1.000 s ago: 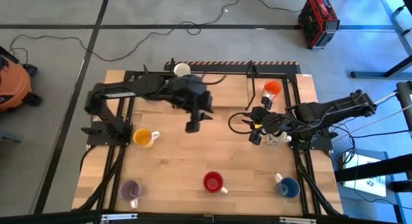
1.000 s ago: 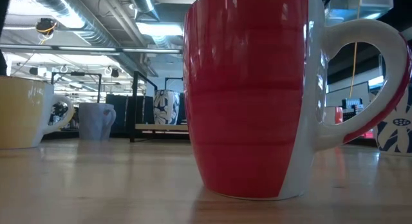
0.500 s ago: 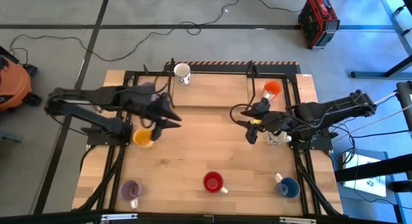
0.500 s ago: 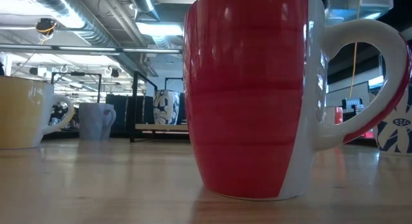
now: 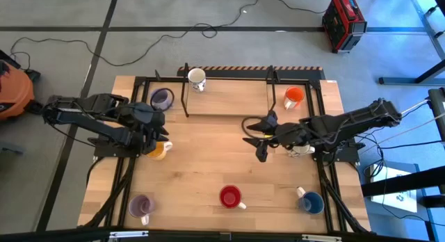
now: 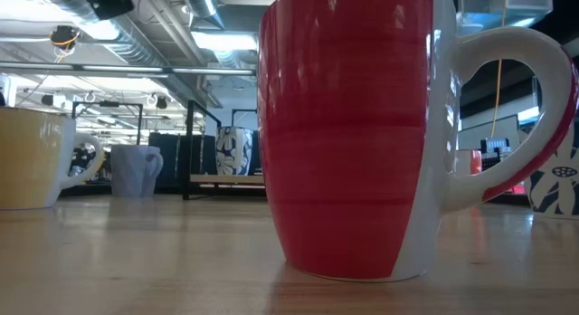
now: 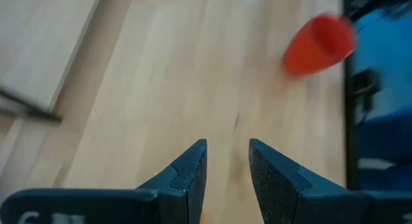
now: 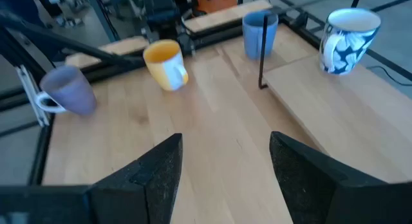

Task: Place coffee mugs
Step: Put the yellow mug on the shelf

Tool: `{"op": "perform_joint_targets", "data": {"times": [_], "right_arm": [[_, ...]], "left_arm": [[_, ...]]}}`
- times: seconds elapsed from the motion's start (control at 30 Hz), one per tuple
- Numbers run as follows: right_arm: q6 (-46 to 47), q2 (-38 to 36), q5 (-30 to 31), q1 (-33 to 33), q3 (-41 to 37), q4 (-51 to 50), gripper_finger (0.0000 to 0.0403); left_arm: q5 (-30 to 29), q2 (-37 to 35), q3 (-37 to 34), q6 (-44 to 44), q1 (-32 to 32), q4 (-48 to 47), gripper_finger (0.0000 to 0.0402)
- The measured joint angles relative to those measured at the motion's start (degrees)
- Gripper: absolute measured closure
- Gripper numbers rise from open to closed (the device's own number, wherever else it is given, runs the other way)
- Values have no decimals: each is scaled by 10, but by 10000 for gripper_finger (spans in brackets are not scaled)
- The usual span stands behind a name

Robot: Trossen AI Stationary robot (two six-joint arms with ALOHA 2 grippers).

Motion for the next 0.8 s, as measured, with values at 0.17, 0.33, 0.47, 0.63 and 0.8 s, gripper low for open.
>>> {"op": "perform_joint_targets", "data": {"times": [0.17,0.33,0.47,0.63,0.8], "right_arm": [[-23,53,-8,0,0,60,182],[-51,118,-51,-33,0,137,183],[-74,169,-120,-74,0,207,183],[-104,241,-187,-106,24,261,183],[-137,321,-228,-121,82,266,183]], "left_arm": [[-20,16,-1,2,0,-49,292],[-67,0,0,-1,-7,-35,292],[-74,-11,0,-1,-11,-13,292],[-98,-55,0,3,-11,59,292],[-115,-105,0,3,-11,123,292]]}}
